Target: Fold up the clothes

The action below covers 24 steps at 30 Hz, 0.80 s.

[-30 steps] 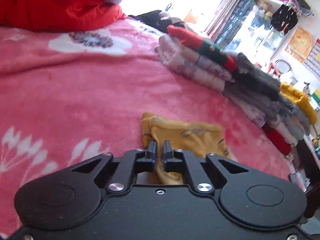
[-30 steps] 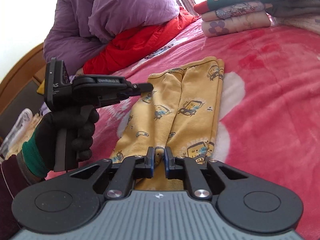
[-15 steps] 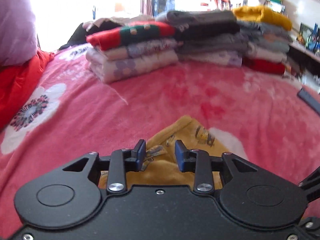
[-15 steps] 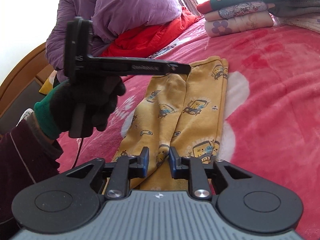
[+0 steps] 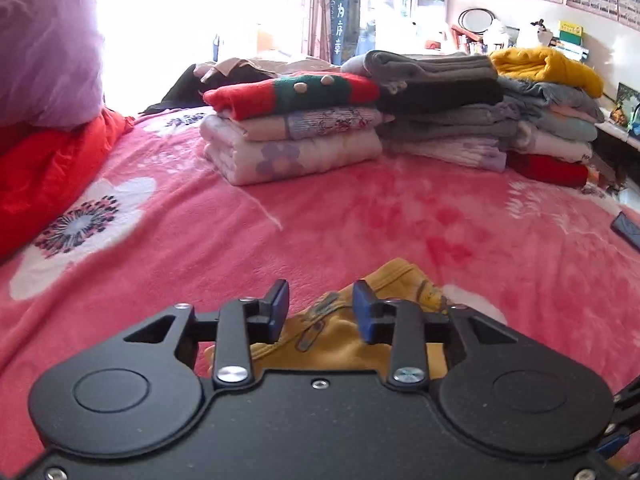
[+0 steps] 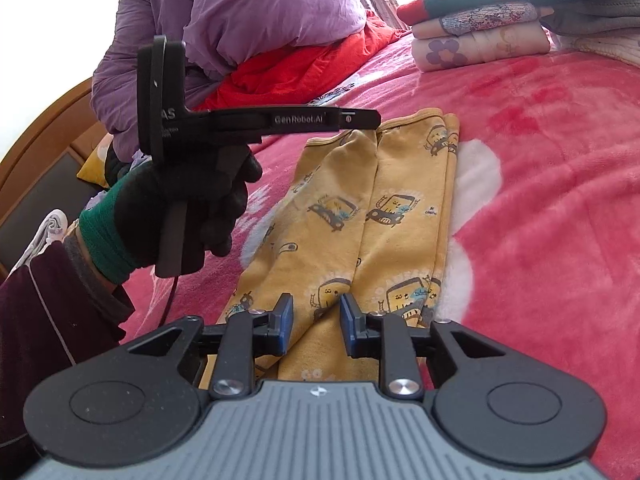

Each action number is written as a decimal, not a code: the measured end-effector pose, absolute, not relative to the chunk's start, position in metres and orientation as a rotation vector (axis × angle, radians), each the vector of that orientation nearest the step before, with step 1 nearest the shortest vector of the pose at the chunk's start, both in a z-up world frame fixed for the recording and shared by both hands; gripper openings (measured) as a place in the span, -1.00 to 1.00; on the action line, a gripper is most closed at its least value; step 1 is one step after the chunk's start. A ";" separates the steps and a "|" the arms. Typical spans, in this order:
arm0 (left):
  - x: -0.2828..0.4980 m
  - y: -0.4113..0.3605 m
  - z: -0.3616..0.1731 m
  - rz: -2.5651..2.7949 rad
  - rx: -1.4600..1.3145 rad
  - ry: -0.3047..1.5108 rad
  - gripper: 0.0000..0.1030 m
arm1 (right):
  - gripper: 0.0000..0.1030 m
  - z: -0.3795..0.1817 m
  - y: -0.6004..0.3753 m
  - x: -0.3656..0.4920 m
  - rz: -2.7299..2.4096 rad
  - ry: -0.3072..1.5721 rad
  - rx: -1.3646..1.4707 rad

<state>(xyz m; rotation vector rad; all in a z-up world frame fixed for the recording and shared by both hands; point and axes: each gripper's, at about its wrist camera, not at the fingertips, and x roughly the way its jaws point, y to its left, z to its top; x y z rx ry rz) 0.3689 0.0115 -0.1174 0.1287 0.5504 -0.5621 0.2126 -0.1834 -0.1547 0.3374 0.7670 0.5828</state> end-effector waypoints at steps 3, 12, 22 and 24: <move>0.367 0.036 -0.107 -0.518 0.063 0.535 -0.33 | -0.47 -0.150 -0.184 0.208 0.564 0.748 0.315; 0.345 0.056 -0.098 -0.562 0.019 0.556 -0.34 | -0.44 -0.127 -0.150 0.189 0.570 0.517 0.052; 0.357 0.018 -0.108 -0.581 0.082 0.609 -0.35 | -0.28 -0.136 -0.127 0.191 0.617 0.596 -0.091; 0.349 0.026 -0.101 -0.551 0.078 0.601 -0.35 | -0.28 -0.138 -0.127 0.192 0.615 0.624 -0.082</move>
